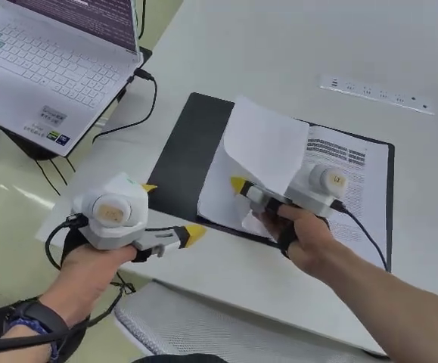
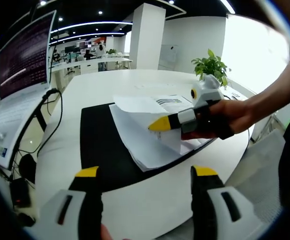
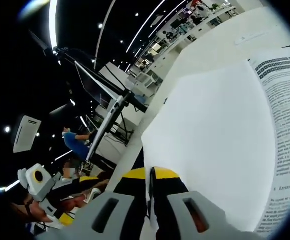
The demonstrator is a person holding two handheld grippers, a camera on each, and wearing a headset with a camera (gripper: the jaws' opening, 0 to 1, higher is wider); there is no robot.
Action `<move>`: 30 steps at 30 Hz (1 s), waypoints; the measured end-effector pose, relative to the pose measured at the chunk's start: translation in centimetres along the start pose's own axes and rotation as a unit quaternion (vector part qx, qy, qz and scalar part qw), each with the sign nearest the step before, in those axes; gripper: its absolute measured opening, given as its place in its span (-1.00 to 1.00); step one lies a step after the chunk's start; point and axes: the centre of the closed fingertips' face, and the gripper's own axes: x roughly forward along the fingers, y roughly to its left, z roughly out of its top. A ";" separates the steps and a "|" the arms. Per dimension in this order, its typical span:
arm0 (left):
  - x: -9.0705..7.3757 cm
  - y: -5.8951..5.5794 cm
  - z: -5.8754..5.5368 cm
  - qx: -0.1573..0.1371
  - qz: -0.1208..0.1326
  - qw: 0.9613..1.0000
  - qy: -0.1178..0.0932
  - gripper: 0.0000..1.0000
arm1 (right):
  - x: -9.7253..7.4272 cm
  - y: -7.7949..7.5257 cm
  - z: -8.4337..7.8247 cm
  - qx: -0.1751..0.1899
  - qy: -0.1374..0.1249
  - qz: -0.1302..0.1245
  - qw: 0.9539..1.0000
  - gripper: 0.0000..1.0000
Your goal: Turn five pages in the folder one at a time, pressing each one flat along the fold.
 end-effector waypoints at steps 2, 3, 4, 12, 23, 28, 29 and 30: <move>0.0 -0.1 -0.1 -0.004 -0.001 1.000 -0.001 0.44 | 0.3 -0.3 -0.3 0.006 0.004 -0.003 1.000 -0.98; 0.1 0.0 -0.2 -0.004 -0.001 1.000 0.000 0.44 | 0.4 -0.4 -0.4 0.007 0.005 -0.003 1.000 -0.98; 0.1 0.0 -0.2 -0.003 -0.001 1.000 0.001 0.44 | 0.6 -0.5 -0.6 0.010 0.007 -0.004 1.000 -0.98; -0.2 0.7 -0.9 -0.008 0.005 1.000 0.006 0.42 | 1.2 -1.4 -1.2 0.029 0.016 -0.011 0.999 -0.95; 0.6 1.7 -1.5 -0.017 0.006 1.000 0.007 0.42 | 1.6 -1.6 -2.4 0.046 0.037 -0.007 0.998 -0.64; 1.6 1.6 -1.8 -0.009 -0.003 1.000 0.012 0.42 | 1.6 -0.6 -2.3 0.045 0.044 0.021 0.998 -0.32; 1.8 1.5 -1.9 -0.006 -0.007 1.000 0.015 0.42 | 1.4 -0.3 -2.3 0.046 0.045 0.025 0.998 -0.29; 2.0 1.4 -1.9 -0.004 -0.010 1.000 0.016 0.42 | 1.3 -0.1 -2.3 0.046 0.045 0.029 0.998 -0.24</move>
